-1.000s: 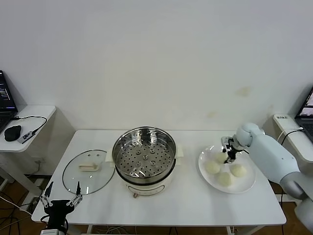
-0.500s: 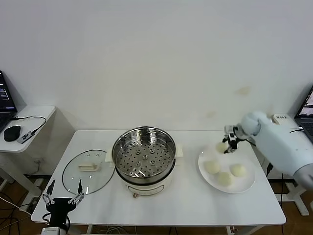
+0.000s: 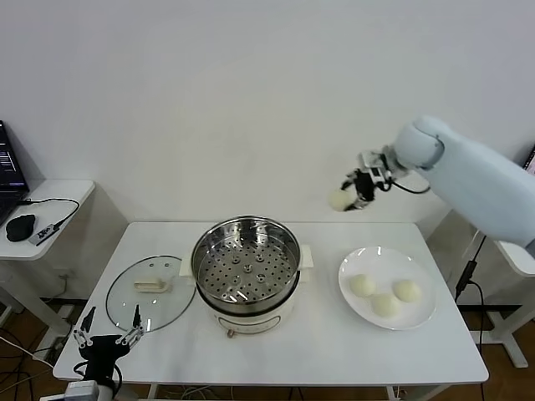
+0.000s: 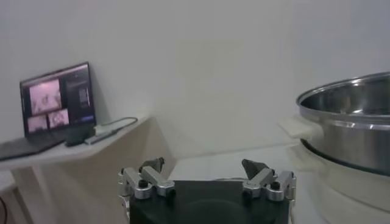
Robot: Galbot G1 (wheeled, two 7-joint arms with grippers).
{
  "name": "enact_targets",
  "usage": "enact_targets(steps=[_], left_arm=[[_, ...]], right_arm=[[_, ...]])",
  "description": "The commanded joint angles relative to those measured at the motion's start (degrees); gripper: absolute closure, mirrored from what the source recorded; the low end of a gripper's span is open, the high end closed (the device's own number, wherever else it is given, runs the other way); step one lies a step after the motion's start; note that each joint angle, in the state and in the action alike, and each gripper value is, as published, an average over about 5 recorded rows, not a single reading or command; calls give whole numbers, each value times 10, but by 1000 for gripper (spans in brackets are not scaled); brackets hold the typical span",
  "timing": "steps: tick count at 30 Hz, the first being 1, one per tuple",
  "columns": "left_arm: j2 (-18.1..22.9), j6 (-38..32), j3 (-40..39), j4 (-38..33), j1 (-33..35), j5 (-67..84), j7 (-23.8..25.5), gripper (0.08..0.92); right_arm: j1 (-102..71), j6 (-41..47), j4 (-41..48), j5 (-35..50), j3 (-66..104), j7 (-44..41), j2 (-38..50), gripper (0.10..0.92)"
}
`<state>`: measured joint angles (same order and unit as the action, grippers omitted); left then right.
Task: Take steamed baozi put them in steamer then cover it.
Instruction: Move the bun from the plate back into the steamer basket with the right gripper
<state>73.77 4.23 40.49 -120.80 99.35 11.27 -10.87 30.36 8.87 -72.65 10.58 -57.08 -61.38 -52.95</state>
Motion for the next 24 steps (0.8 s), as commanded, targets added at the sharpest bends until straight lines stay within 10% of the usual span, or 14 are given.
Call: enact_targets(steps=[1, 24], left_arm=[[-1, 11, 0, 4, -2, 86, 5, 177], [12, 10, 4, -5, -1, 89, 16, 177]], right_arm=[[80, -35, -55, 84, -119, 16, -88, 457], [-32, -248, 119, -191, -177, 69, -274, 457]])
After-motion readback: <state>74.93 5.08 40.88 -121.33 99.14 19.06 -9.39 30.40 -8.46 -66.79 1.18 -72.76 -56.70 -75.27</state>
